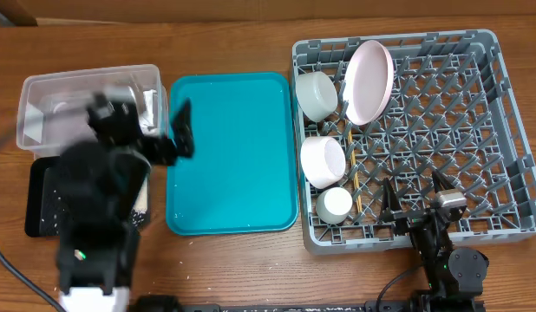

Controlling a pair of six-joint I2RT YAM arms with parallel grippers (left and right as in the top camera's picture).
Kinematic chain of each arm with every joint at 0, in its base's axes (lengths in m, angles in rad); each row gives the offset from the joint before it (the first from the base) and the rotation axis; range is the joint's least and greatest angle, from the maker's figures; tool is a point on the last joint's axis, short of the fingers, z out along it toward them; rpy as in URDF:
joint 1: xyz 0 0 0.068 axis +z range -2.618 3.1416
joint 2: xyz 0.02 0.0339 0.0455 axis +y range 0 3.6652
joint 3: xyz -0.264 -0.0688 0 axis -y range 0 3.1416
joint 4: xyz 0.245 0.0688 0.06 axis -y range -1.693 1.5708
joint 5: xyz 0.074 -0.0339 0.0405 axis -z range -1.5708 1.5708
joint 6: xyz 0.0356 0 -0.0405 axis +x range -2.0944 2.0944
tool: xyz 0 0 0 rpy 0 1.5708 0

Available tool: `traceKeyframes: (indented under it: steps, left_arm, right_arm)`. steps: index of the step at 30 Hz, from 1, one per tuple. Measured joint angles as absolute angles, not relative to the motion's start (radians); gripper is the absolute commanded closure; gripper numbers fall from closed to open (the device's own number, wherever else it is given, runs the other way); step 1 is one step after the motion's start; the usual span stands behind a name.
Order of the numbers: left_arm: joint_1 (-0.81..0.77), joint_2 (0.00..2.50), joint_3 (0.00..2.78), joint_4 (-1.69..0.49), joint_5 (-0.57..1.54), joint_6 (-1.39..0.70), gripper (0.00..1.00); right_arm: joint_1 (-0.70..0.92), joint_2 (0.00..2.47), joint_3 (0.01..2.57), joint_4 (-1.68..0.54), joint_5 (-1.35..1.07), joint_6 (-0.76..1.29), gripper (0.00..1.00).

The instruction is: Sort waste into correct bins and load items into the dishwasher

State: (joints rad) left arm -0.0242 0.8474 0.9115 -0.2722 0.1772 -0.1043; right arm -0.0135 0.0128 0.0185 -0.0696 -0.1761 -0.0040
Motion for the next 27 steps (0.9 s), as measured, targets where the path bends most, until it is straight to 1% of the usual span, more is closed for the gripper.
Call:
traceKeyframes:
  steps: [5, 9, 12, 19, 25, 27]
  left_arm:
    - [-0.025, 0.624, 0.538, -0.03, 0.202, -0.103, 0.0]
    - [-0.025, 0.446, 0.31, 0.078, 0.206, -0.101, 0.0]
    - [-0.025, 0.336, 0.19, 0.121, 0.206, -0.101, 0.0]
    - [-0.025, 0.15, 0.025, 0.136, 0.184, -0.101, 0.0]
    - [-0.025, 0.047, 0.012, -0.041, 0.151, -0.101, 0.0]
    - [-0.025, 0.027, 0.008, -0.057, 0.143, -0.101, 0.0]
  right_arm:
    - [-0.015, 0.013, 0.019, -0.07, -0.176, -0.004, 0.0]
    - [-0.018, 0.013, 0.019, -0.07, -0.176, -0.004, 0.0]
    - [-0.019, 0.013, 0.019, -0.07, -0.176, -0.004, 0.0]
    - [-0.019, 0.013, 0.019, -0.07, -0.176, -0.004, 0.0]
    - [-0.019, 0.013, 0.019, -0.071, -0.176, -0.003, 0.0]
    - [-0.019, 0.013, 0.019, -0.07, -0.176, -0.003, 0.0]
